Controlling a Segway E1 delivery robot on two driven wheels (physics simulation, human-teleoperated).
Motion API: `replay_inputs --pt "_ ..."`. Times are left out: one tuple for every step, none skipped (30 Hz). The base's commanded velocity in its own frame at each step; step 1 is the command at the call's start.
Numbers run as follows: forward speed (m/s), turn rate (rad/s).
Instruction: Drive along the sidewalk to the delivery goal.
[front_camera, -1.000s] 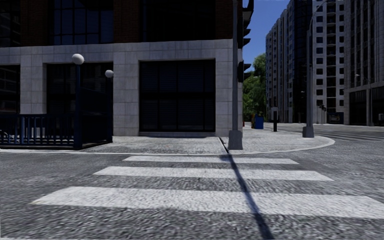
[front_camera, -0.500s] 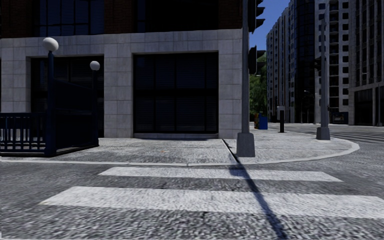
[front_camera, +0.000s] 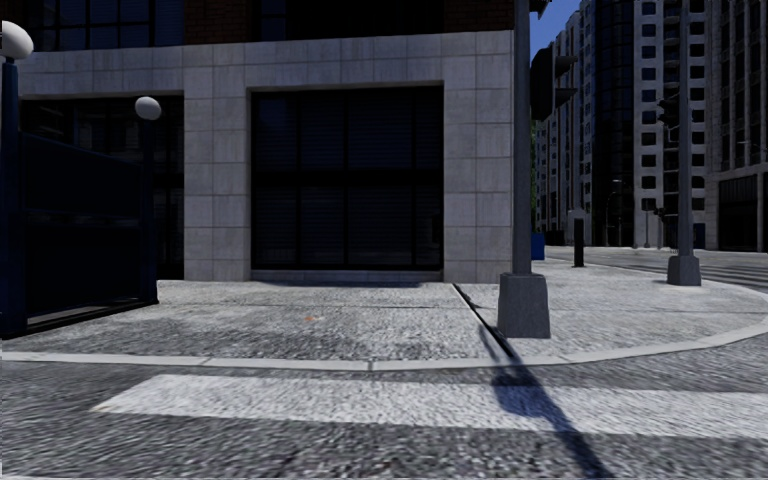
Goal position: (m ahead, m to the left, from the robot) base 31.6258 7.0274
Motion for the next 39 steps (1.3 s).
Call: replay_inputs --pt "2.0 0.0" --pt "2.0 0.0" --pt "2.0 0.0" --pt "2.0 0.0" --pt "2.0 0.0" --pt "2.0 0.0" --pt "2.0 0.0" --pt "2.0 0.0" --pt "2.0 0.0" --pt "2.0 0.0" --pt "2.0 0.0" --pt "2.0 -0.13" --pt "2.0 -0.13" --pt "2.0 -0.18" --pt "2.0 -0.19" --pt "2.0 -0.2" --pt "2.0 -0.2" --pt "2.0 -0.2" --pt "2.0 -0.2" --pt "2.0 -0.2" --pt "2.0 -0.2" --pt "2.0 -0.2" --pt "2.0 -0.2" --pt "1.93 -0.2" --pt "1.86 -0.2" --pt "1.75 -0.2" --pt "1.66 -0.2" --pt "1.66 -0.2" --pt "1.63 -0.2" --pt "1.61 -0.2" --pt "1.54 -0.2" --pt "1.54 -0.2" --pt "1.54 -0.2" --pt "1.54 -0.2" --pt "1.54 -0.2" --pt "1.54 -0.2" --pt "1.54 -0.21" --pt "1.54 -0.24" --pt "1.54 -0.26"
